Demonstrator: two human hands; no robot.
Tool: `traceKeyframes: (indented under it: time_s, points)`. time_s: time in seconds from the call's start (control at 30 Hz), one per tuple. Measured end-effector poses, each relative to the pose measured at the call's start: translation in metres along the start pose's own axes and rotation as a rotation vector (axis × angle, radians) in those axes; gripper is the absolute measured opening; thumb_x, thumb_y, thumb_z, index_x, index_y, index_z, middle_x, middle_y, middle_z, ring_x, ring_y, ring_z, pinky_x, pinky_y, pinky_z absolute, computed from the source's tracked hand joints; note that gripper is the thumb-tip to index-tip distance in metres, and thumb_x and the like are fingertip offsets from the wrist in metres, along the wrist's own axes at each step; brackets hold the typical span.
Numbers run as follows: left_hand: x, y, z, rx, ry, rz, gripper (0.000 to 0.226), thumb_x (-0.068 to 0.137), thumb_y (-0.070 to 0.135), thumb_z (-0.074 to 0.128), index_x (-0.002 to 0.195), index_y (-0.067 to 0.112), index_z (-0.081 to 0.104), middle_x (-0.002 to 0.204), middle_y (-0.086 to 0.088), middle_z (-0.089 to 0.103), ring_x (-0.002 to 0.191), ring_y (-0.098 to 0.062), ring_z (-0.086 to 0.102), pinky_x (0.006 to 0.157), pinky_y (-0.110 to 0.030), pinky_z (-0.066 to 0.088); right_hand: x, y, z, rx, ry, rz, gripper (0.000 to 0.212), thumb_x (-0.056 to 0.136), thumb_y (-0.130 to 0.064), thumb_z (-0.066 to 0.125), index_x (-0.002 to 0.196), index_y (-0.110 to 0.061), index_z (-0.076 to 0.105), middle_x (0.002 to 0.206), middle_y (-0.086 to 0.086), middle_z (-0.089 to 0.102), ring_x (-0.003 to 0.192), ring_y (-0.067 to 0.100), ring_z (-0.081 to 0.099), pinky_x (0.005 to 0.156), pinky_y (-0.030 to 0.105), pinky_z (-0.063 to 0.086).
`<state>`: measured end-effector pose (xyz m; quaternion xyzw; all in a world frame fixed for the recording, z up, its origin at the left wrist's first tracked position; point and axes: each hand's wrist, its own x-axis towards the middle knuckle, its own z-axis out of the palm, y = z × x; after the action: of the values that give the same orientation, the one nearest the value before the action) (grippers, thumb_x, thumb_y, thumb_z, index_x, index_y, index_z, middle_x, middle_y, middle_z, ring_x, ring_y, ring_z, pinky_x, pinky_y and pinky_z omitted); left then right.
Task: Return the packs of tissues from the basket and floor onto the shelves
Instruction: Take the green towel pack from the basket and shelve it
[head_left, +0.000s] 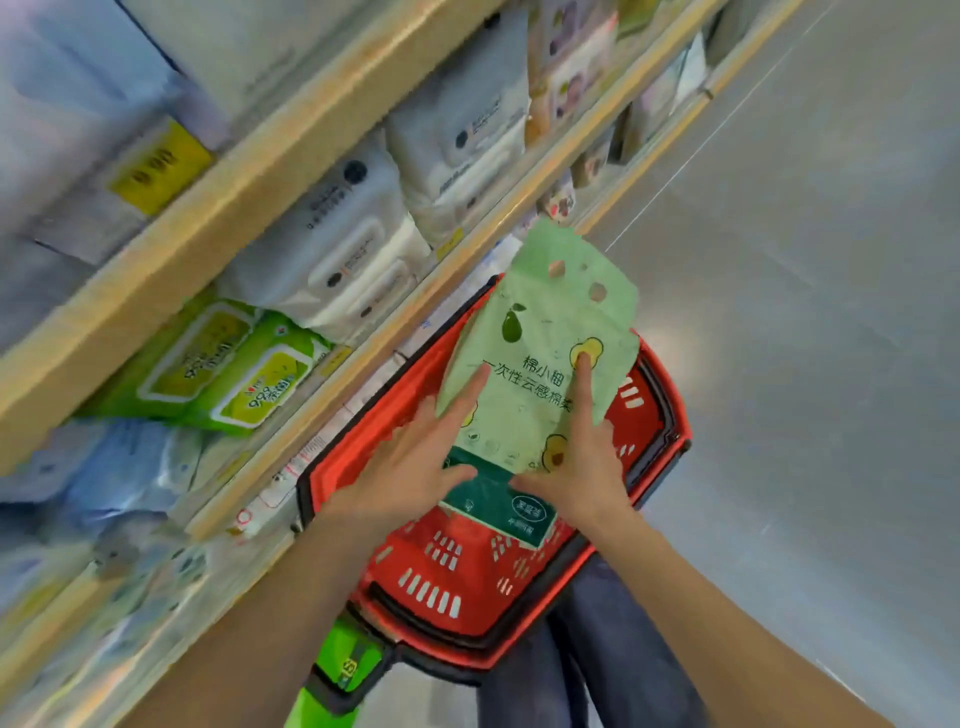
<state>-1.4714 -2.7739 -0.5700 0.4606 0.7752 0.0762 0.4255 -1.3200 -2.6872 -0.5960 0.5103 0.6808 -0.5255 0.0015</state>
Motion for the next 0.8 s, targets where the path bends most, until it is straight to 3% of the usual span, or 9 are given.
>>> traceKeyframes:
  time_s: [0.07, 0.17, 0.27, 0.33, 0.43, 0.5, 0.57, 0.67, 0.8]
  points:
    - [-0.022, 0.025, -0.025, -0.004, 0.078, 0.058, 0.105, 0.083, 0.022, 0.067, 0.131, 0.065, -0.018, 0.154, -0.010, 0.020, 0.134, -0.030, 0.036, 0.104, -0.051, 0.038, -0.018, -0.026, -0.024, -0.018, 0.043, -0.093, 0.143, 0.051, -0.015, 0.088, 0.133, -0.052, -0.024, 0.143, 0.007, 0.033, 0.120, 0.025, 0.046, 0.080, 0.031, 0.045]
    - [-0.057, 0.071, -0.061, 0.009, 0.159, 0.083, 0.104, 0.085, 0.023, 0.065, 0.133, 0.060, -0.020, 0.157, -0.005, 0.012, 0.139, -0.023, 0.027, 0.108, -0.045, 0.034, -0.048, -0.073, -0.069, -0.031, 0.074, -0.205, 0.140, 0.053, -0.013, 0.086, 0.135, -0.053, -0.021, 0.136, 0.005, 0.039, 0.105, 0.018, 0.055, 0.074, 0.032, 0.053]
    - [-0.096, 0.121, -0.102, 0.024, 0.265, 0.130, 0.102, 0.086, 0.025, 0.064, 0.133, 0.060, -0.020, 0.157, -0.004, 0.013, 0.142, -0.021, 0.022, 0.111, -0.048, 0.028, -0.085, -0.125, -0.123, -0.080, 0.107, -0.304, 0.132, 0.059, -0.014, 0.082, 0.138, -0.047, -0.018, 0.114, 0.003, 0.043, 0.082, 0.007, 0.047, 0.057, 0.013, 0.036]
    - [-0.119, 0.153, -0.132, 0.028, 0.338, 0.167, 0.102, 0.085, 0.026, 0.064, 0.130, 0.064, -0.019, 0.155, -0.007, 0.021, 0.139, -0.022, 0.029, 0.107, -0.051, 0.032, -0.106, -0.159, -0.159, -0.079, 0.155, -0.369, 0.129, 0.060, -0.016, 0.081, 0.138, -0.050, -0.016, 0.118, 0.005, 0.045, 0.092, 0.016, 0.049, 0.062, 0.020, 0.041]
    - [-0.155, 0.206, -0.177, 0.059, 0.502, 0.232, 0.100, 0.086, 0.027, 0.063, 0.131, 0.064, -0.018, 0.143, -0.008, 0.036, 0.128, -0.027, 0.041, 0.099, -0.046, 0.040, -0.136, -0.210, -0.216, -0.082, 0.211, -0.499, 0.128, 0.058, -0.016, 0.083, 0.137, -0.055, -0.011, 0.139, 0.005, 0.037, 0.121, 0.024, 0.043, 0.088, 0.041, 0.049]
    - [-0.168, 0.235, -0.199, 0.091, 0.585, 0.262, 0.099, 0.086, 0.027, 0.063, 0.132, 0.062, -0.017, 0.133, -0.006, 0.042, 0.122, -0.026, 0.046, 0.093, -0.039, 0.042, -0.147, -0.237, -0.247, -0.059, 0.219, -0.581, 0.126, 0.058, -0.016, 0.083, 0.135, -0.059, -0.007, 0.140, 0.006, 0.036, 0.124, 0.024, 0.041, 0.092, 0.048, 0.047]
    - [-0.189, 0.273, -0.222, 0.075, 0.669, 0.270, 0.101, 0.084, 0.026, 0.066, 0.134, 0.060, -0.015, 0.127, -0.003, 0.044, 0.121, -0.021, 0.046, 0.090, -0.034, 0.042, -0.166, -0.263, -0.288, -0.087, 0.252, -0.670, 0.123, 0.058, -0.021, 0.082, 0.132, -0.062, -0.007, 0.136, 0.004, 0.041, 0.120, 0.022, 0.044, 0.091, 0.046, 0.048]
    - [-0.214, 0.333, -0.251, 0.069, 0.793, 0.343, 0.107, 0.080, 0.024, 0.070, 0.134, 0.061, -0.015, 0.135, -0.001, 0.045, 0.120, -0.017, 0.046, 0.094, -0.032, 0.042, -0.192, -0.294, -0.352, -0.145, 0.320, -0.789, 0.121, 0.061, -0.025, 0.082, 0.127, -0.064, -0.012, 0.132, 0.000, 0.044, 0.115, 0.017, 0.046, 0.089, 0.039, 0.048]
    - [-0.237, 0.414, -0.278, 0.100, 0.950, 0.361, 0.113, 0.077, 0.025, 0.073, 0.128, 0.063, -0.020, 0.127, -0.004, 0.052, 0.110, -0.018, 0.051, 0.080, -0.026, 0.038, -0.225, -0.328, -0.434, -0.164, 0.357, -0.961, 0.119, 0.063, -0.022, 0.081, 0.131, -0.057, -0.010, 0.137, -0.002, 0.042, 0.118, 0.016, 0.045, 0.089, 0.041, 0.048]
